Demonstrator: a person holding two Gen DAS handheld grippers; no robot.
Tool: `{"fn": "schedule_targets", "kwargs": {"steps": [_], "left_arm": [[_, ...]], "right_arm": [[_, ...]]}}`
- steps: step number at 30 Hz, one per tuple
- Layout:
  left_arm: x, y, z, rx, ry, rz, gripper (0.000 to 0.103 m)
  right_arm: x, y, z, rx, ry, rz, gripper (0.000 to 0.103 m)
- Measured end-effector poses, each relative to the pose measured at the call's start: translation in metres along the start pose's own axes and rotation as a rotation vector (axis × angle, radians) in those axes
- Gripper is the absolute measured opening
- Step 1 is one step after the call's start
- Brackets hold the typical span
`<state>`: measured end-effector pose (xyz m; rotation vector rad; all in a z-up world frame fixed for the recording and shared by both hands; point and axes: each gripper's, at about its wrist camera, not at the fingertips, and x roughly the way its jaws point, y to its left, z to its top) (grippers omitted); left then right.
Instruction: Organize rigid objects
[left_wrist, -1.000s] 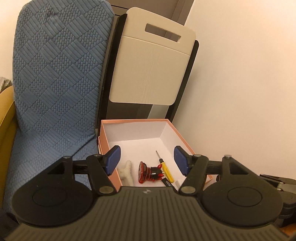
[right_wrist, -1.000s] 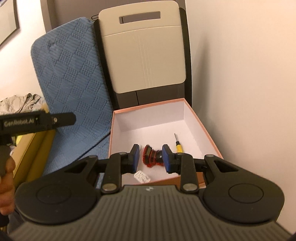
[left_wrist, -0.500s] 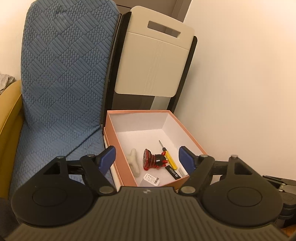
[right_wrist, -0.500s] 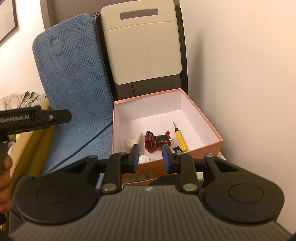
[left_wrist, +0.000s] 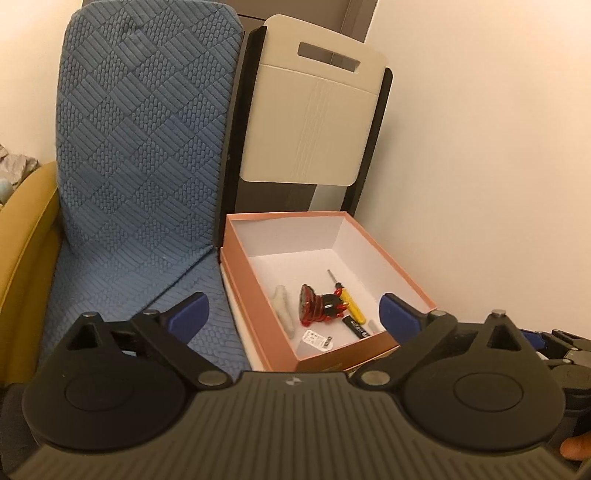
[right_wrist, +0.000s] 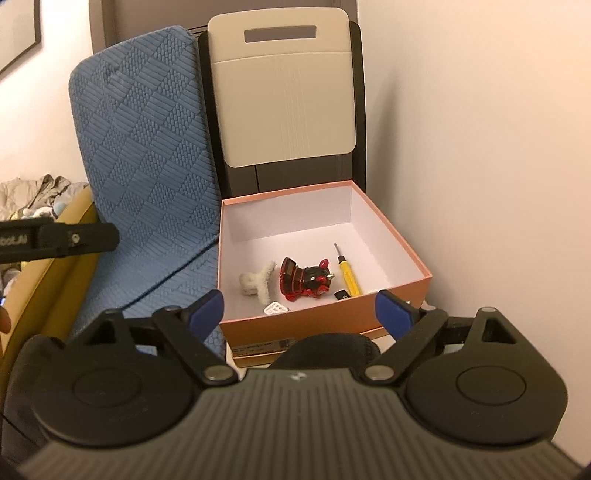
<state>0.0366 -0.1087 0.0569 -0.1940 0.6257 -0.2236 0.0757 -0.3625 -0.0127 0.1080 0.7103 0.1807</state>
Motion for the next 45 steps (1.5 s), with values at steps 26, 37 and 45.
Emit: {"fn": "schedule_targets", "kwargs": {"steps": [26, 37, 45], "left_arm": [[0.007, 0.015, -0.012, -0.043, 0.044, 0.071, 0.103], [0.008, 0.017, -0.013, -0.045, 0.048, 0.073, 0.103], [0.008, 0.018, -0.014, -0.047, 0.048, 0.077, 0.103]], "right_arm": [[0.007, 0.007, -0.005, 0.007, 0.023, 0.018, 0.09], [0.007, 0.009, -0.004, 0.004, 0.024, 0.014, 0.09], [0.008, 0.007, -0.004, 0.01, 0.019, 0.015, 0.09]]}}
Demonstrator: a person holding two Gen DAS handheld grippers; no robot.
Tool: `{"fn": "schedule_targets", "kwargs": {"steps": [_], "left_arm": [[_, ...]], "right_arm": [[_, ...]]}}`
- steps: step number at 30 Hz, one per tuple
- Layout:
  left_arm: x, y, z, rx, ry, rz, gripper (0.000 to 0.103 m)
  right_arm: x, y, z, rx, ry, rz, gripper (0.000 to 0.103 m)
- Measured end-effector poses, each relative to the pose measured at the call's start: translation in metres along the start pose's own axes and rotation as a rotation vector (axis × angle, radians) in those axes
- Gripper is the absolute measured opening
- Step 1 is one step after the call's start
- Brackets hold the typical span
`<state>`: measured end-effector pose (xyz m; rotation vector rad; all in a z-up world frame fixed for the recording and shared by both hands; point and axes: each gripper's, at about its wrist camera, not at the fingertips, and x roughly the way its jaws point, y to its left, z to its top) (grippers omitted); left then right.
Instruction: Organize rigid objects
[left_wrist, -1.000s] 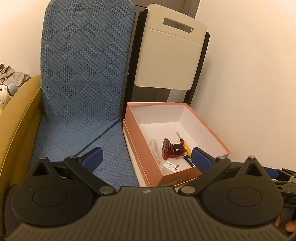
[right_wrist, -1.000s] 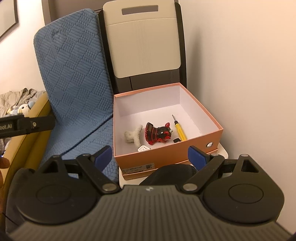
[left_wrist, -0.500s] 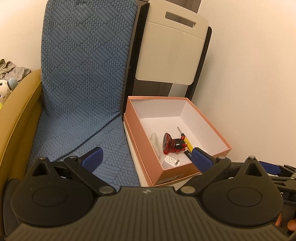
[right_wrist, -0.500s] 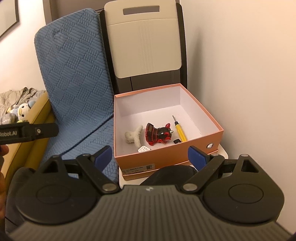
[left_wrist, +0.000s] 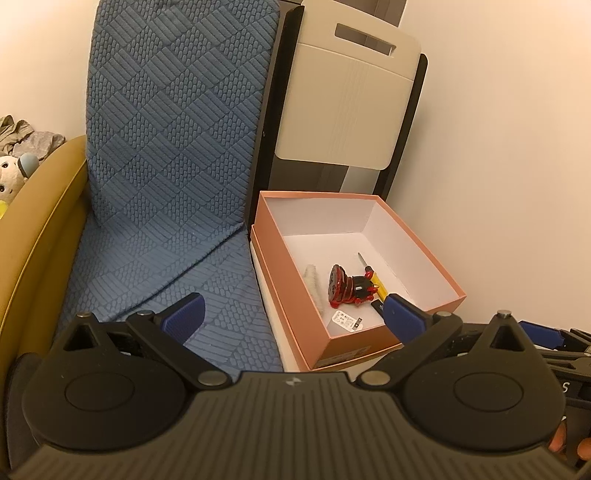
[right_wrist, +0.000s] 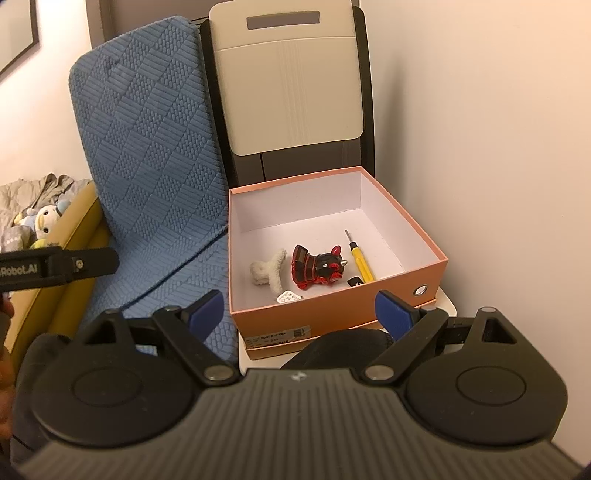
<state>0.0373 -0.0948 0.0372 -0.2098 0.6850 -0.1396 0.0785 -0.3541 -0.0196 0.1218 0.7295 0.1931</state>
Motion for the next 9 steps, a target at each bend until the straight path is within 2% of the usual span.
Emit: {"fn": "schedule_targets", "kwargs": {"steps": [9], "left_arm": [[0.0003, -0.0007, -0.0019, 0.004, 0.001, 0.002, 0.103]], "right_arm": [[0.0006, 0.0011, -0.0008, -0.005, 0.002, 0.004, 0.09]]}}
